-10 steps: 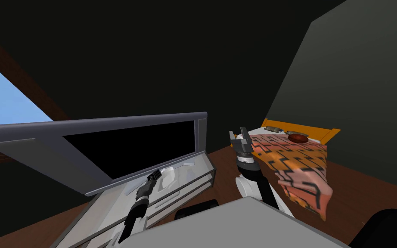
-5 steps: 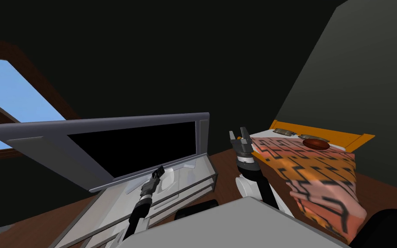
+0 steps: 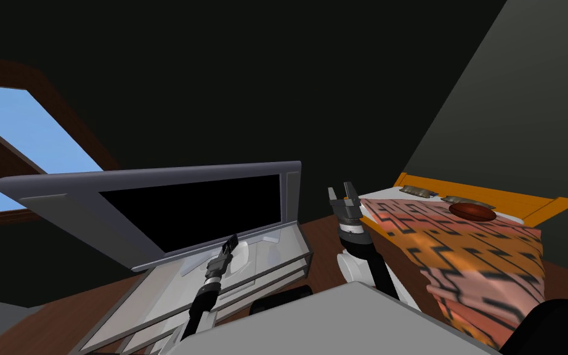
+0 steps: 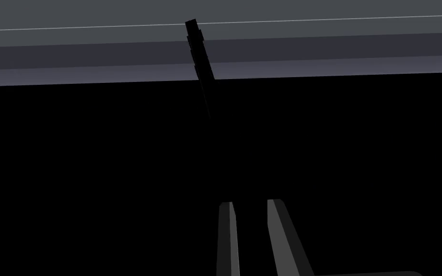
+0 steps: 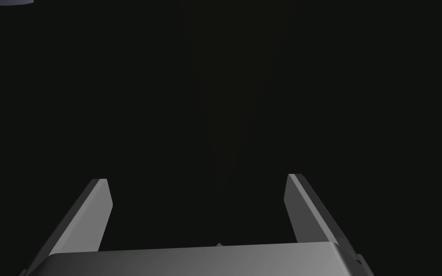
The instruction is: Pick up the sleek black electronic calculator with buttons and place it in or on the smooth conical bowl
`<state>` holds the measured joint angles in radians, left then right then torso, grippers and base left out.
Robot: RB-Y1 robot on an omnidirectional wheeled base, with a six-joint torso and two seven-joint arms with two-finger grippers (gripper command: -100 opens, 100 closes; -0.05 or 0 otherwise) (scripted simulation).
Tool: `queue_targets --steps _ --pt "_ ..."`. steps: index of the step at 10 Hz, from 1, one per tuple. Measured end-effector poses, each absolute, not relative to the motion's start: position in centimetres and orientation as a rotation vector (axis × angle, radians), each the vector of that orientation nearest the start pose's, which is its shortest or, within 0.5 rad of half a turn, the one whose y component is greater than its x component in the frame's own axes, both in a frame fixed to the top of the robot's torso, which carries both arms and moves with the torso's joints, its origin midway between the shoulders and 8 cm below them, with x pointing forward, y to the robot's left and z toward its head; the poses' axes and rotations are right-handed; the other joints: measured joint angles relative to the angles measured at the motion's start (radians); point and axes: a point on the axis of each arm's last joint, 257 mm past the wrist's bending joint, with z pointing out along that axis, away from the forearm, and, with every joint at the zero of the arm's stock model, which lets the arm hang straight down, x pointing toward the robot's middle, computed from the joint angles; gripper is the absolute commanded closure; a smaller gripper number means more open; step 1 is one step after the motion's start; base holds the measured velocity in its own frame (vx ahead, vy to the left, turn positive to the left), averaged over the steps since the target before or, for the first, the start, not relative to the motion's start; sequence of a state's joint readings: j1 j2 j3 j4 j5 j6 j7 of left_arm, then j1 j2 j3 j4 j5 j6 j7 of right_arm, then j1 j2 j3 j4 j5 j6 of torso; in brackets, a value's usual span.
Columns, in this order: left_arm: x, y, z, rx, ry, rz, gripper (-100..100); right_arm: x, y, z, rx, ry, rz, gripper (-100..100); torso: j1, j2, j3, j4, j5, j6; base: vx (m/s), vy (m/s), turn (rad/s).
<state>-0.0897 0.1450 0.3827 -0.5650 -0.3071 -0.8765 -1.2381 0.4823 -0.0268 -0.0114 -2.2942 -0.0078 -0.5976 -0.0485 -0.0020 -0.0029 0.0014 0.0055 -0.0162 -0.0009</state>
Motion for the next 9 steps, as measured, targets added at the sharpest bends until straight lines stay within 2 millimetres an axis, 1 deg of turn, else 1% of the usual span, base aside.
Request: queue_targets --steps 4,5,6,7,8,9 --pt "43.1 37.5 -41.4 -0.137 1.608 0.075 -100 32.4 -27.4 5.4 0.554 0.529 1.378 0 0.001 0.001 0.000 0.000 0.000 0.000 0.000 0.000 0.000" --pt "43.1 37.5 -41.4 -0.137 1.608 0.075 0 32.4 -27.4 5.4 0.554 0.529 1.378 0 0.001 0.001 0.000 0.000 0.000 0.000 0.000 0.000 0.000" --pt "43.1 37.5 -41.4 -0.137 1.608 0.075 -100 32.4 -27.4 5.4 0.554 0.529 1.378 0 0.001 0.001 0.000 0.000 0.000 0.000 -0.049 -0.025 0.000" --pt "43.8 37.7 -40.7 -0.133 1.603 0.073 -100 32.4 -27.4 5.4 0.554 0.529 1.378 0 0.000 0.003 0.002 0.001 0.000 0.000 -0.057 -0.040 0.003" --pt "44.4 38.1 -40.6 -0.137 1.611 0.071 -100 32.4 -27.4 5.4 0.554 0.529 1.378 0 -0.001 0.004 0.002 0.001 0.000 0.000 -0.081 -0.053 0.001" --pt "45.4 38.9 -40.1 -0.135 1.610 0.069 -100 32.4 -27.4 5.4 0.554 0.529 1.378 0 -0.002 0.005 0.003 0.001 -0.001 0.000 -0.101 -0.061 0.002"
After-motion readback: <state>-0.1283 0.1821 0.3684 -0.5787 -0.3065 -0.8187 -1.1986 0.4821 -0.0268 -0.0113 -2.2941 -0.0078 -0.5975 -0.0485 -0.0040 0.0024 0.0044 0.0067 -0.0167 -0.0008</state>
